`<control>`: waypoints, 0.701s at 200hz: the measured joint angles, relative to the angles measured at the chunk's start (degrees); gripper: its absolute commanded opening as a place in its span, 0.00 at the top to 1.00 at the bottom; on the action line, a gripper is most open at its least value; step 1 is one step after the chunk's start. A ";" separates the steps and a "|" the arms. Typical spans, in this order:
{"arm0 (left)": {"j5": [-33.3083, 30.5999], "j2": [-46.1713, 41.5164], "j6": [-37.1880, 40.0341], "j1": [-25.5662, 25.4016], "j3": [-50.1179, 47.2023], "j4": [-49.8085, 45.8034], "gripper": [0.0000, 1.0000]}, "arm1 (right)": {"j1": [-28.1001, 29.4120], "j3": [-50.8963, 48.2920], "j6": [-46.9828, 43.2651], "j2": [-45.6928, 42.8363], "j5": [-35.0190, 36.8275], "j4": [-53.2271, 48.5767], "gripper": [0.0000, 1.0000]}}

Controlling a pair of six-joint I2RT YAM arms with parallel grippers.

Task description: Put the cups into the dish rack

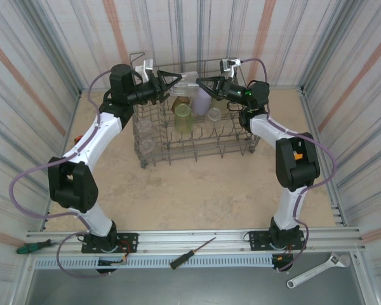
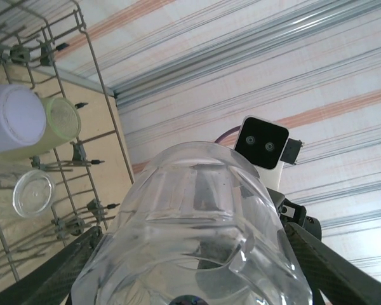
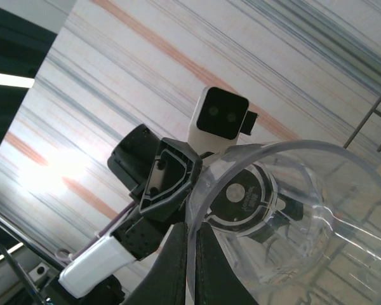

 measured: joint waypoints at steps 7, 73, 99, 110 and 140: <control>-0.04 0.00 -0.04 0.02 0.00 -0.04 0.50 | 0.00 0.09 0.13 0.09 0.00 0.17 1.00; 0.98 0.00 1.73 -0.44 0.24 -1.31 0.72 | 0.04 0.63 1.60 0.13 0.00 0.59 0.71; 0.90 0.02 4.83 -0.52 2.01 -5.09 0.73 | -0.15 0.63 2.73 0.13 0.04 0.87 0.64; 0.48 0.02 6.60 -0.39 3.02 -7.17 0.73 | -0.37 0.63 2.95 0.13 0.04 1.16 0.60; -1.20 0.00 11.87 0.28 5.22 -12.63 0.74 | -1.77 0.11 3.08 -0.07 -0.20 1.29 0.49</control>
